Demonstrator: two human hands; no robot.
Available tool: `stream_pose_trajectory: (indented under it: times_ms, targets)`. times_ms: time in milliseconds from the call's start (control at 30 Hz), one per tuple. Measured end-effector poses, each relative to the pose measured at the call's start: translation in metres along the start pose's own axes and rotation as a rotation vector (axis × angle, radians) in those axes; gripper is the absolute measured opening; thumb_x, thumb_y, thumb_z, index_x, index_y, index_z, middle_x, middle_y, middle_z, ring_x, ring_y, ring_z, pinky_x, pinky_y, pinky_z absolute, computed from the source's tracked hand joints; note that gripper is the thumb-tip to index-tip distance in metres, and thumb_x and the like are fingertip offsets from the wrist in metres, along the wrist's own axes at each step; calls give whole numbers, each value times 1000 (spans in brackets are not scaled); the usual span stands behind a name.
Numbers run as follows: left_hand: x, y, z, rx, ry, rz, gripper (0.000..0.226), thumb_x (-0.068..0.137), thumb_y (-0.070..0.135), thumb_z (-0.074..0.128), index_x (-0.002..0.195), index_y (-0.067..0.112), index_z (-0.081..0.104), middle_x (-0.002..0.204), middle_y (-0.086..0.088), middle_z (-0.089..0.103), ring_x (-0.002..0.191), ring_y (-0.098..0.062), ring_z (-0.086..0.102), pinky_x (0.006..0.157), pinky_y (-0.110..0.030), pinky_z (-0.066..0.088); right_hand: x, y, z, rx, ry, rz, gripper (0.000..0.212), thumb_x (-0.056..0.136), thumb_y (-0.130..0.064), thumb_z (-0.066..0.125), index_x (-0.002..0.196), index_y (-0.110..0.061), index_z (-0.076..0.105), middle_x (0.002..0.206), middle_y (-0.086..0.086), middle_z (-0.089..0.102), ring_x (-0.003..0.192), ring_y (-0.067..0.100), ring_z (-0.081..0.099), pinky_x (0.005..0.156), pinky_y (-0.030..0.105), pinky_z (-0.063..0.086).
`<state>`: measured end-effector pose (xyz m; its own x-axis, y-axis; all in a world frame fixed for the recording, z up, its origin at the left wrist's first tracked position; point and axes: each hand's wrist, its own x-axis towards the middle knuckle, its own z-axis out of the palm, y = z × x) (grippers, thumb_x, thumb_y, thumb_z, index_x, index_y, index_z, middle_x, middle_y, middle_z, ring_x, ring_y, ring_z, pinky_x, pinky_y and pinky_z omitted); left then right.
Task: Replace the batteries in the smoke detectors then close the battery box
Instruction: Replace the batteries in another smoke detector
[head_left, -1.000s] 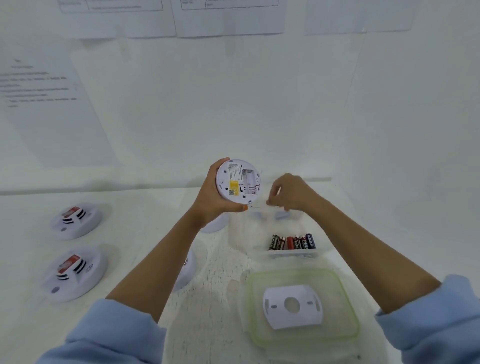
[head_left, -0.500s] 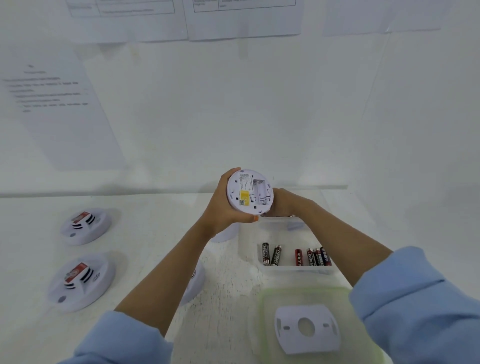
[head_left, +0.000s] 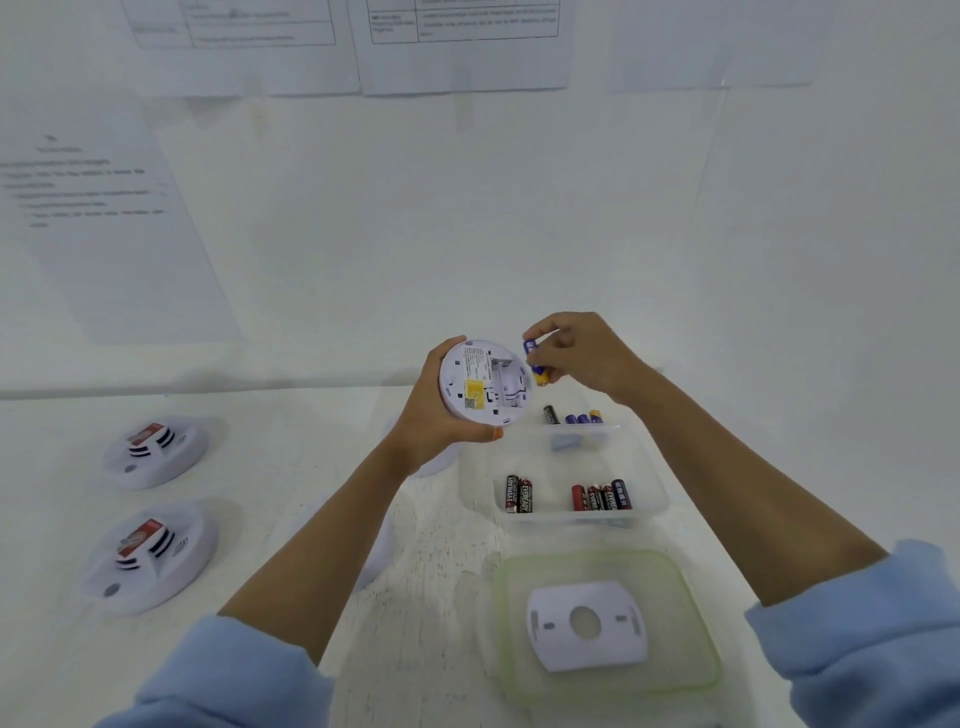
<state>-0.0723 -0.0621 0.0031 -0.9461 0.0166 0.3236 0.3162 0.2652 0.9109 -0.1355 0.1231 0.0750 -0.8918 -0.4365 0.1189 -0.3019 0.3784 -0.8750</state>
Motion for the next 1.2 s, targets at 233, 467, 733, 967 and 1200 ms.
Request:
stream_pose_trajectory:
  times_ms: [233,467,733,967,1200]
  targets:
    - [-1,12,8,-61,-23,28,100,49,0,78,135,10,28,123,7,46,107,5,52,84,-16,50,-24,-21,18,-279,26,-69,16,74,-6,73,88,-1,66,78,12,70,62,11,65,58,15,50]
    - [-6,20,14,-146,-28,7,102,48,-6,75,137,7,27,123,3,47,101,8,55,78,-17,52,-30,-20,21,-456,-40,-120,27,82,-22,68,99,0,69,92,11,62,82,26,58,72,35,48]
    - [-8,24,17,-202,-106,-11,94,52,-9,76,129,21,33,121,6,49,106,-5,55,77,-20,53,-33,-2,-5,-206,-97,-165,35,67,-16,80,99,-18,67,105,-4,46,103,10,45,83,15,37]
    - [-5,24,20,-201,-106,-12,95,49,-3,77,129,23,33,124,3,48,109,-9,53,78,-21,53,-33,3,1,109,-156,-133,32,68,0,77,84,-20,57,98,-1,60,87,10,61,57,15,53]
    - [0,17,17,-171,-94,-25,95,50,-3,76,131,20,31,120,9,49,103,2,56,77,-18,52,-19,13,7,142,-153,-140,28,72,-2,74,84,-21,58,98,-2,61,92,11,61,63,19,55]
